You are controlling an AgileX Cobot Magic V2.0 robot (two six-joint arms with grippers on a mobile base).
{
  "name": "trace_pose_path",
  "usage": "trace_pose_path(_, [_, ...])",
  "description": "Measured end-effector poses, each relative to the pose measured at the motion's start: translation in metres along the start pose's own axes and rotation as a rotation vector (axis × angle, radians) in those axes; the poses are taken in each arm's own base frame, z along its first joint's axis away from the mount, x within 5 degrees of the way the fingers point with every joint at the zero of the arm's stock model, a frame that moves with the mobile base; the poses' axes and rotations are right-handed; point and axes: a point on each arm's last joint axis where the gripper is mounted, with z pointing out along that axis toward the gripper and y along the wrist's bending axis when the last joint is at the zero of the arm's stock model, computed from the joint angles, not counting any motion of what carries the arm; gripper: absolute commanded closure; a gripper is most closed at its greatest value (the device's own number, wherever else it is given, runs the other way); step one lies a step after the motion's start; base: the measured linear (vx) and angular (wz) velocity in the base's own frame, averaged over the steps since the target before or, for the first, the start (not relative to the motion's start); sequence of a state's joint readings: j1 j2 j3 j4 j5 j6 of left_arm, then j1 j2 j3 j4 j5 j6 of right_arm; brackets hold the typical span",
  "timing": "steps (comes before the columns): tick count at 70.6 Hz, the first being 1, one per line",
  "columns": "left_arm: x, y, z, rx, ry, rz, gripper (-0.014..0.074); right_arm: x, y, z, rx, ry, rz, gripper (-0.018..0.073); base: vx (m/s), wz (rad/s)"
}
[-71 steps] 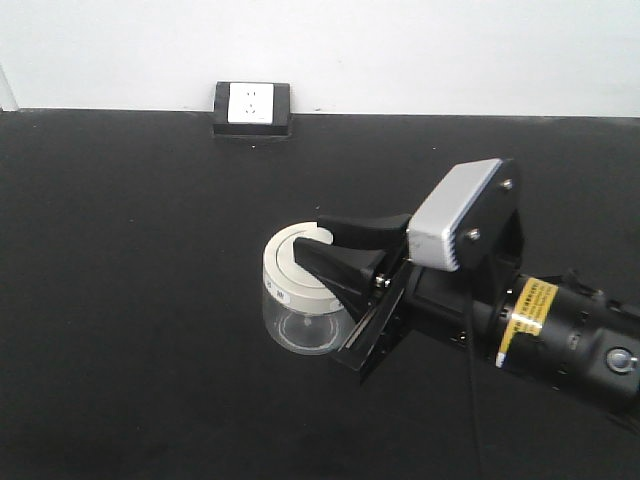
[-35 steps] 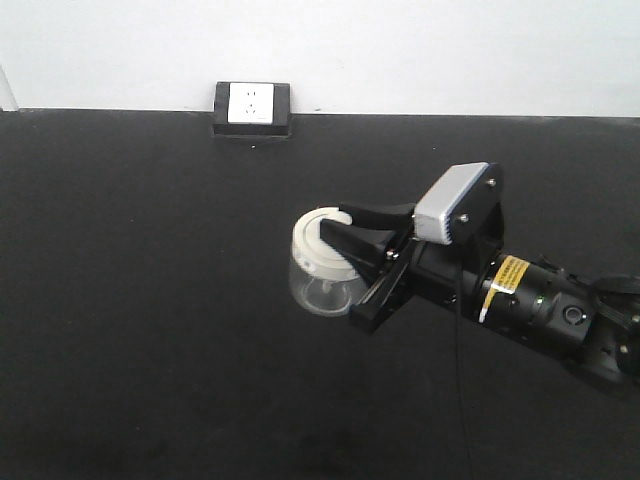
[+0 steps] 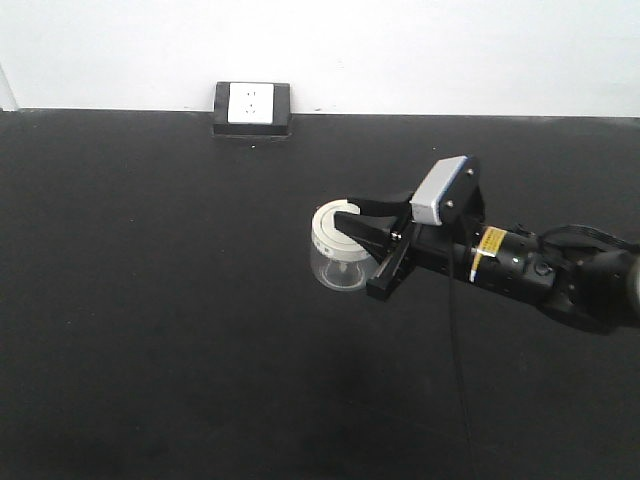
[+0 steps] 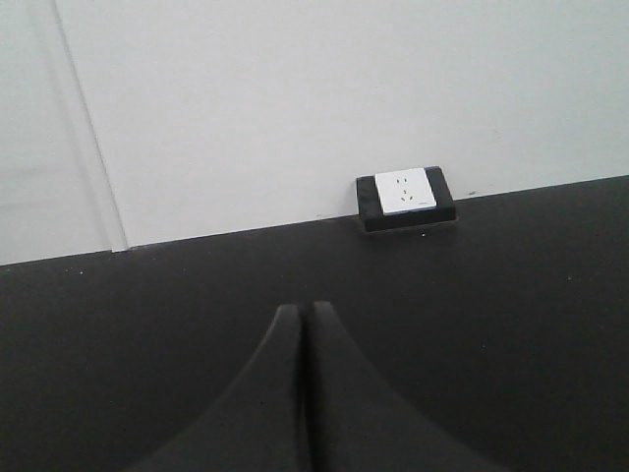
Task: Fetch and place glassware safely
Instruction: 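Move the held jar forward over the bench with the right gripper, then lower the jar onto the black bench top with the right gripper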
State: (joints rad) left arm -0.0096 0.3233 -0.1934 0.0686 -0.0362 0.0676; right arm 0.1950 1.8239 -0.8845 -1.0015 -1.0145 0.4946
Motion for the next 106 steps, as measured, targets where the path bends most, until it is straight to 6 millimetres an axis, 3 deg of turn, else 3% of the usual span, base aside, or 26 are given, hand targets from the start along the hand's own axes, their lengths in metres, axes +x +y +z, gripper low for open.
trace_pose_path(27, [0.000, 0.000, 0.000, 0.000, 0.000, 0.000, 0.0603, 0.041, -0.023, 0.030, -0.010, 0.041, 0.015, 0.0560, 0.00, 0.00])
trace_pose_path(48, [0.000, 0.000, 0.000, 0.000, 0.000, 0.000, 0.0603, 0.065, -0.026, 0.036, -0.001, 0.073, 0.012, 0.0560, 0.00, 0.00])
trace_pose_path(106, [0.000, 0.000, 0.000, 0.000, 0.000, 0.000, 0.0603, 0.076, -0.026, 0.037, 0.003, 0.082, 0.002, 0.0560, 0.00, 0.00])
